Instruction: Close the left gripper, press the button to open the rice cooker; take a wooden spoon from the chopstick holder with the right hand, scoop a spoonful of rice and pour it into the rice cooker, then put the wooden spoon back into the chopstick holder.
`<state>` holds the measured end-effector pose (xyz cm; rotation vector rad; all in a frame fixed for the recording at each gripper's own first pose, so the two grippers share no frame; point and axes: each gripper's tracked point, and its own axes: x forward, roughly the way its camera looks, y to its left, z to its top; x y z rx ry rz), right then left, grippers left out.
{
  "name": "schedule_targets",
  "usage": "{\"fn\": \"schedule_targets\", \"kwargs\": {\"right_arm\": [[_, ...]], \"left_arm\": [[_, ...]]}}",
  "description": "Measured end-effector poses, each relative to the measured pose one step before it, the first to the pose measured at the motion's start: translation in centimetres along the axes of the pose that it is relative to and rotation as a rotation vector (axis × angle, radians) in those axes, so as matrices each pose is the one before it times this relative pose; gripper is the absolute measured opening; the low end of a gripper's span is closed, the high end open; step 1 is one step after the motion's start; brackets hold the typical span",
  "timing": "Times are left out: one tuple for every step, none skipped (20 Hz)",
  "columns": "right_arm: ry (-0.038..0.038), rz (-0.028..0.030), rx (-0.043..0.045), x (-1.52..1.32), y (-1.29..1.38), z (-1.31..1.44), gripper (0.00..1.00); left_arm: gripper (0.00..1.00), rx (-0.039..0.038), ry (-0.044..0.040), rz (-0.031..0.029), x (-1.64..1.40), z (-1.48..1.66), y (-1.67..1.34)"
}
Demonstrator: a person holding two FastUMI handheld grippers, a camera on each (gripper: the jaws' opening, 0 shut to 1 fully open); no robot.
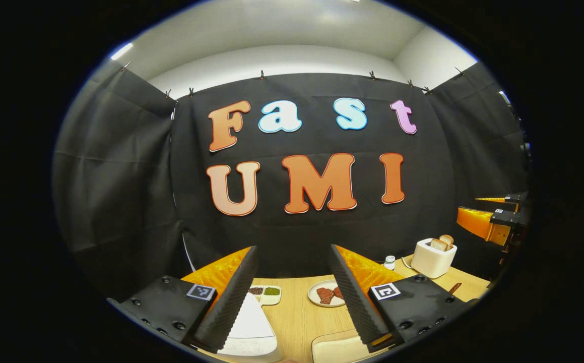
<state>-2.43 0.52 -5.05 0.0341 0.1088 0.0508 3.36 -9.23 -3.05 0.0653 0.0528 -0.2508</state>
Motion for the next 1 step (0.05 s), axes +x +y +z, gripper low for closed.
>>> {"fn": "schedule_targets", "kwargs": {"right_arm": [[0.00825,0.00466,0.00042,0.046,0.215,-0.183,0.85]], "left_arm": [[0.96,-0.00166,0.00878,0.00173,0.036,-0.341,0.098]]}}
